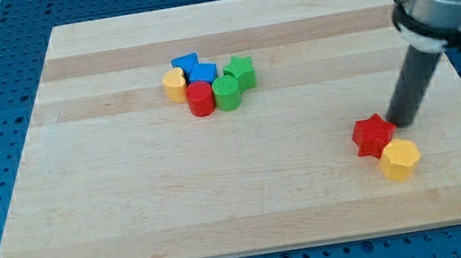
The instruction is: Separate the yellow hexagon from red star
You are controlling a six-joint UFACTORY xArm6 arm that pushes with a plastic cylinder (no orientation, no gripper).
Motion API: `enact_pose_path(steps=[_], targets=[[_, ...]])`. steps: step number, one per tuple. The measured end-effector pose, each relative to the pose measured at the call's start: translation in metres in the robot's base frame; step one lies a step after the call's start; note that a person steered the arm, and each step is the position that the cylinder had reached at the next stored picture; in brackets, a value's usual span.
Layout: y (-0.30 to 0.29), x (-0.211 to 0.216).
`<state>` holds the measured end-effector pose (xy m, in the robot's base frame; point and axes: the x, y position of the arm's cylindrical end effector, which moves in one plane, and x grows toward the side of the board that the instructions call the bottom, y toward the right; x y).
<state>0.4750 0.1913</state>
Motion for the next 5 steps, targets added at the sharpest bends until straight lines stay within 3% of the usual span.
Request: enact_pose_path(steps=[1,2,5], targets=[[-0.043,-0.026],[-0.078,-0.025],[-0.065,0.056]])
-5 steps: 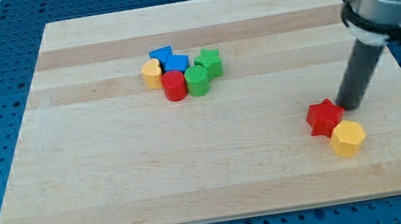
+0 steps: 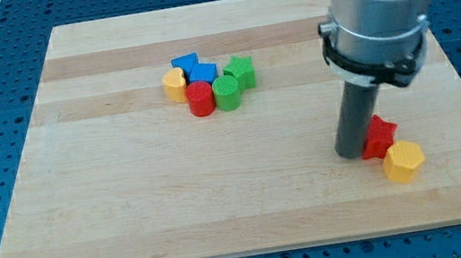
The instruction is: Separate the yellow hexagon from red star
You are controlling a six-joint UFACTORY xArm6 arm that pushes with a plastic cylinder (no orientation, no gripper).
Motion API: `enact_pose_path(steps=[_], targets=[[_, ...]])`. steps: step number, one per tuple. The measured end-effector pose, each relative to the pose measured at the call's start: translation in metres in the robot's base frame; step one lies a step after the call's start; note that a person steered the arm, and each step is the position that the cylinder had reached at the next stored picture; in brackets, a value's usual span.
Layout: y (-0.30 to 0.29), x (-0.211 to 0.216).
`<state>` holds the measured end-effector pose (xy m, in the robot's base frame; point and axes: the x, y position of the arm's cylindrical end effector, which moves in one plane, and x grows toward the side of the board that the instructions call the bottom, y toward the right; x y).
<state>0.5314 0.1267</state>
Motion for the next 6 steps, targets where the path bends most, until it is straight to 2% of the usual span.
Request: enact_pose_path(steps=[2,6], targets=[[0.026,0.025],[0.037,0.027]])
